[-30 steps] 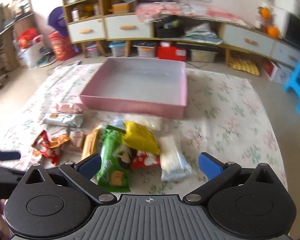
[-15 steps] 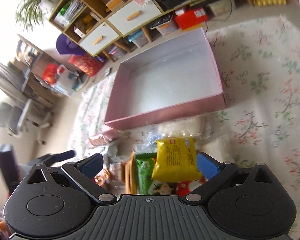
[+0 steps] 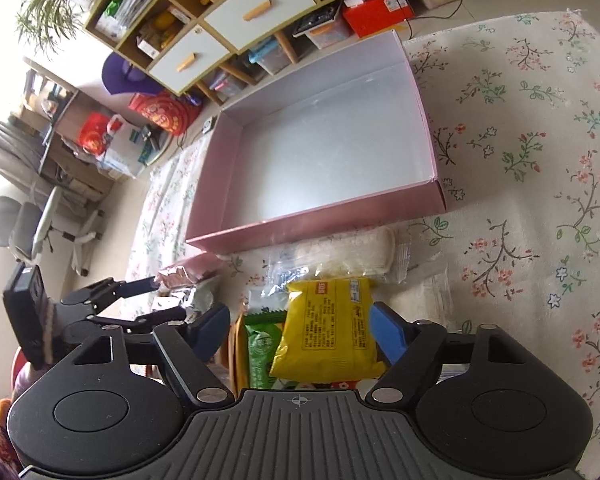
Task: Organize snacks
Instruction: 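Grasp the pink wafer pack with the left tool while the right tool grasps the yellow bag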
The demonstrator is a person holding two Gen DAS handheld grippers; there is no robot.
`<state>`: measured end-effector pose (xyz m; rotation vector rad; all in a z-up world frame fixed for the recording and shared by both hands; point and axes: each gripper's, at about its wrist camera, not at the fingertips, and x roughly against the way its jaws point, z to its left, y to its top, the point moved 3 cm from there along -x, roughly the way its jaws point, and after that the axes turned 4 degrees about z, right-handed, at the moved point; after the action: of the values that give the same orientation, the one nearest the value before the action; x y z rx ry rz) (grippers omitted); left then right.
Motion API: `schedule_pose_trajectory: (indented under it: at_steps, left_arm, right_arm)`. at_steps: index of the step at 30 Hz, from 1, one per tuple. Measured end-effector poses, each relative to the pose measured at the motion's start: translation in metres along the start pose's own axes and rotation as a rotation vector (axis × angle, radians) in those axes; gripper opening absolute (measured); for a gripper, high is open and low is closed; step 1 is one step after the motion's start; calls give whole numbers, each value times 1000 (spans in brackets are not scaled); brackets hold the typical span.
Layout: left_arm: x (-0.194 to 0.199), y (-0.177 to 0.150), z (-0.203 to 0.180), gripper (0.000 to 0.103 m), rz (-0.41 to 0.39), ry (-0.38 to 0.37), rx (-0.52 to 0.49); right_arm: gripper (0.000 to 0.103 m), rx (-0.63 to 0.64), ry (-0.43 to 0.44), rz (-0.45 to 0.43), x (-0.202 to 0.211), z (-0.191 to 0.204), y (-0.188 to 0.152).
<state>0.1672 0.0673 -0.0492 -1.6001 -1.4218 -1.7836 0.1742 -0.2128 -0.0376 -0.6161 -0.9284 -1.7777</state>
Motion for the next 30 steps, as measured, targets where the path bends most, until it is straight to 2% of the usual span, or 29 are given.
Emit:
schedule_pose_trajectory:
  at_steps: [3,6,8,12,16,18,22,24,26,30]
  left_arm:
    - [1,-8,-10,87,26,-67,-20]
    - [5,-16,-25,87,63,-172,-55]
    - [10,-18,-32,83,61,-184,-85]
    - [19,-8,-23,92,8,-97,-67]
    - [14,8,-3,93,-46,17,6]
    - [7,14,-2,92,-72,43,7]
    - [-5,24,-7,79,-106,104,-27]
    - [-7,25,-8,82,-97,115,-17]
    - [-6,26,-8,84,-90,127,29]
    - [-9,22,0,88,-46,159,200]
  right_arm:
    - [71,-8,-4,4,-1,-2,1]
    - [66,-12,-9,12,-5,-4,0]
    - [65,-5,-19,15,-7,-3,0]
    - [60,-4,-41,17,-11,-4,0]
    - [59,-13,-54,24,-15,-7,0]
    - [59,-9,-58,29,-17,-6,0]
    - [59,-14,-75,52,-23,-7,-1]
    - [58,-14,-85,59,-26,-7,-3]
    - [55,-11,-93,57,-25,-6,-4]
    - [52,-3,-110,49,-23,-2,-5]
